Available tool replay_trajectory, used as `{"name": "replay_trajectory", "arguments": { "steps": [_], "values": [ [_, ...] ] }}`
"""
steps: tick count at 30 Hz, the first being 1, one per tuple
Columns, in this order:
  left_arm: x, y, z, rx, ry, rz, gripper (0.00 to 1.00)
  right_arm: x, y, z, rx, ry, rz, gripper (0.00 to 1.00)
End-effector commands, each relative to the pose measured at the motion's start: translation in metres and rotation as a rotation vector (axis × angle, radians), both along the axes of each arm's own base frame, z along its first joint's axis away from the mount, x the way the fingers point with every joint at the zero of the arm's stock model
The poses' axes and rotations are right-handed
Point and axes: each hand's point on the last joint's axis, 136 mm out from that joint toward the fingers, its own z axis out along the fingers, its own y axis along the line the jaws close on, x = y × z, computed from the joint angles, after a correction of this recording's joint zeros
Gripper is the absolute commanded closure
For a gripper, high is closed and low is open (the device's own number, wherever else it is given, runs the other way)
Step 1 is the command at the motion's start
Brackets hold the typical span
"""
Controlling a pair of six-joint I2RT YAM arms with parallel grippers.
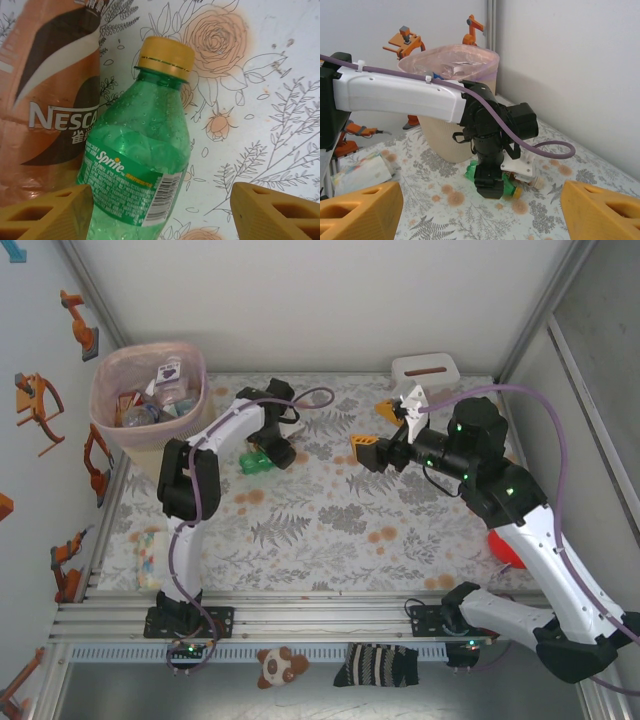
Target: Put the plastic bottles in the bin
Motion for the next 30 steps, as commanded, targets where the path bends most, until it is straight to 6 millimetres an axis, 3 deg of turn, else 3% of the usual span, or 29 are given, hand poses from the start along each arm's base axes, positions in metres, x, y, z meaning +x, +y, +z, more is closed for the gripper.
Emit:
{"name": "replay_trajectory", "arguments": {
  "steps": [1, 15, 23, 30],
  "values": [
    [-0.009, -0.003, -0.017, -0.024, 0.061, 0.01, 0.29, -0.005, -0.003, 0.005, 0.02, -0.005, -0.006, 0.19],
    [-0.025, -0.005, -0.028, -0.061, 0.12, 0.056, 0.3, -0.006, -0.003, 0.003, 0.017, -0.001, -0.001, 0.19],
    [-0.037, -0.014, -0.003, -0.136, 0.123, 0.082, 0.32, -0.006, -0.002, 0.004, 0.021, -0.004, 0.002, 0.19],
    [-0.034, -0.014, 0.032, -0.159, 0.037, 0.072, 0.23, -0.006, -0.001, 0.005, 0.023, -0.004, 0.006, 0.19]
  ]
}}
